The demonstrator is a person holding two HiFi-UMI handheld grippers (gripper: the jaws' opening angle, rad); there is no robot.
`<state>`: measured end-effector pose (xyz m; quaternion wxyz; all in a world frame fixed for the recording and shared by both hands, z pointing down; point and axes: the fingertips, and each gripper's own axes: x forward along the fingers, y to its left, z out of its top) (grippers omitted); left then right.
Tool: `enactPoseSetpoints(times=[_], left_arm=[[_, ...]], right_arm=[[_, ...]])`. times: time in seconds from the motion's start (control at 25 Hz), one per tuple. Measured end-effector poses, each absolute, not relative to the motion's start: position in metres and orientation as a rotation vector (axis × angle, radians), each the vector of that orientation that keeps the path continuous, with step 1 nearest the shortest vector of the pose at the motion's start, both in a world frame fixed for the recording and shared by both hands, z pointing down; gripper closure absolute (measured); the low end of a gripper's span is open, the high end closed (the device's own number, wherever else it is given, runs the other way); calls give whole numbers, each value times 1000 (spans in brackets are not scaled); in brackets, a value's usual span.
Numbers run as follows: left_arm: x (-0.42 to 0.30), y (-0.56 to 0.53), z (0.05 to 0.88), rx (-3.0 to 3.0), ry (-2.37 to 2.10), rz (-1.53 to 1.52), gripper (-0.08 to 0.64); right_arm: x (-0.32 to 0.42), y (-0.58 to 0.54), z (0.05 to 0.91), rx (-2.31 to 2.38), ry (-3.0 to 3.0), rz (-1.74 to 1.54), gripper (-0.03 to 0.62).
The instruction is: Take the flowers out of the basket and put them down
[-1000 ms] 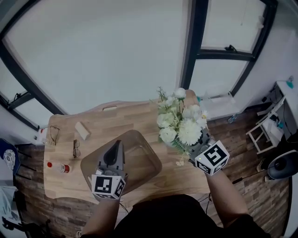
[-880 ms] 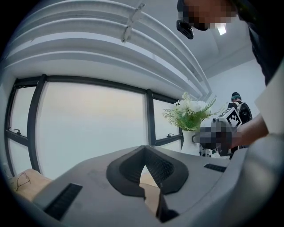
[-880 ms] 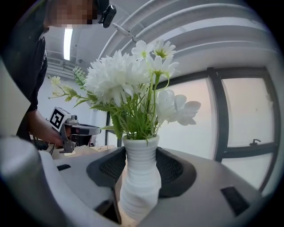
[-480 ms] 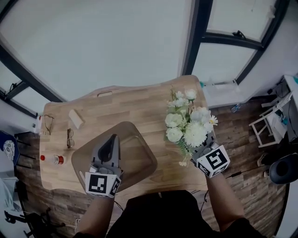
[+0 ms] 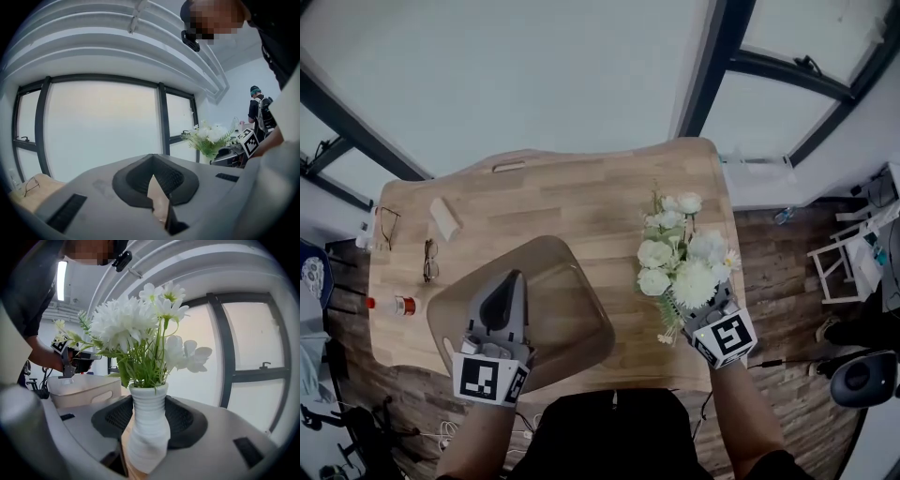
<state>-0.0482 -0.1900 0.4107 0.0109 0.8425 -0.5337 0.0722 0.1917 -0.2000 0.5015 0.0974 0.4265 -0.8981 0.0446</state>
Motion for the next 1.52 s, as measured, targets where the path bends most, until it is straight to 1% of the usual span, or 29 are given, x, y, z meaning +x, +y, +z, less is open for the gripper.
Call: enactPoseSetpoints(times=[0.4,0.88,1.24,1.52], left_arm=[[-57,-190,421,2617,-1700,299,555],[-70,-185,425,2579,-1739,315,555],[-65,-178,420,2595,-1732,322,555],[-55,-175,408,2648,-1704,289,555]], right_arm=[[185,-212,561,1246,-2608,210,357],[174,-211,562,1225,-2631,130,357],[185,-205,564,1293,-2612,130,357],[183,-200,566,1275,-2612,188,305]])
